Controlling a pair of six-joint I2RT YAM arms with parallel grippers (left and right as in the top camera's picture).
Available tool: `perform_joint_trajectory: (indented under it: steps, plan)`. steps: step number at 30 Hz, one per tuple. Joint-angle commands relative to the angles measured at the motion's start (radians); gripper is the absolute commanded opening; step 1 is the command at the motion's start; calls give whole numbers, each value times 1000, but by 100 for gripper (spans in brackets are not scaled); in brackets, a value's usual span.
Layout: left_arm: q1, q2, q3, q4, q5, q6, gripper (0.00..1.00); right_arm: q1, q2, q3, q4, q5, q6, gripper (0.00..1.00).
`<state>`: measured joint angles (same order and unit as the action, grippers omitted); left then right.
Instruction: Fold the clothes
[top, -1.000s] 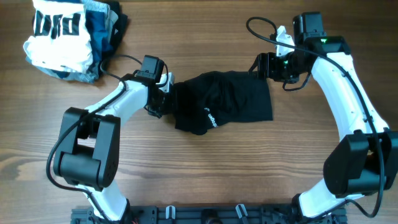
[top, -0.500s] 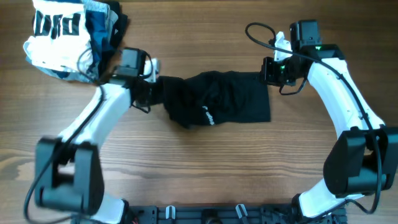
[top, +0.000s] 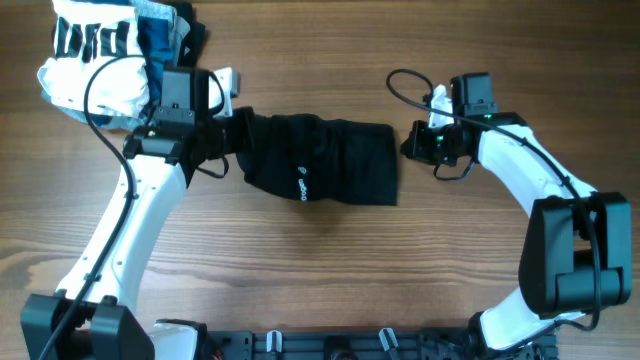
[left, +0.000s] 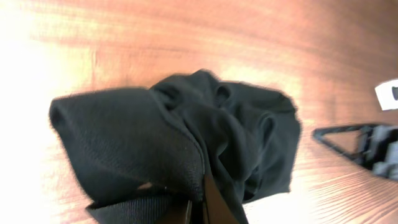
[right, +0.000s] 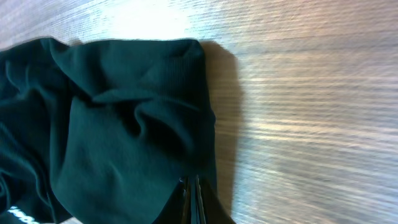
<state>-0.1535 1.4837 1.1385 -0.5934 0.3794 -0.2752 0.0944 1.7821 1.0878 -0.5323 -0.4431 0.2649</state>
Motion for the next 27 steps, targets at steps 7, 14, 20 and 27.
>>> perform_joint_trajectory:
  steps: [7,14,20,27]
  plan:
    - [-220,-2,78,187,5,13,4,17,-3,-13,64,-98,39,4]
    - [-383,112,78,282,-6,5,4,4,-8,-10,97,-153,53,4]
    - [-480,216,78,307,-7,6,4,-128,-92,58,128,-278,80,4]
    - [-564,301,78,380,-7,6,36,-325,-228,124,144,-335,130,4]
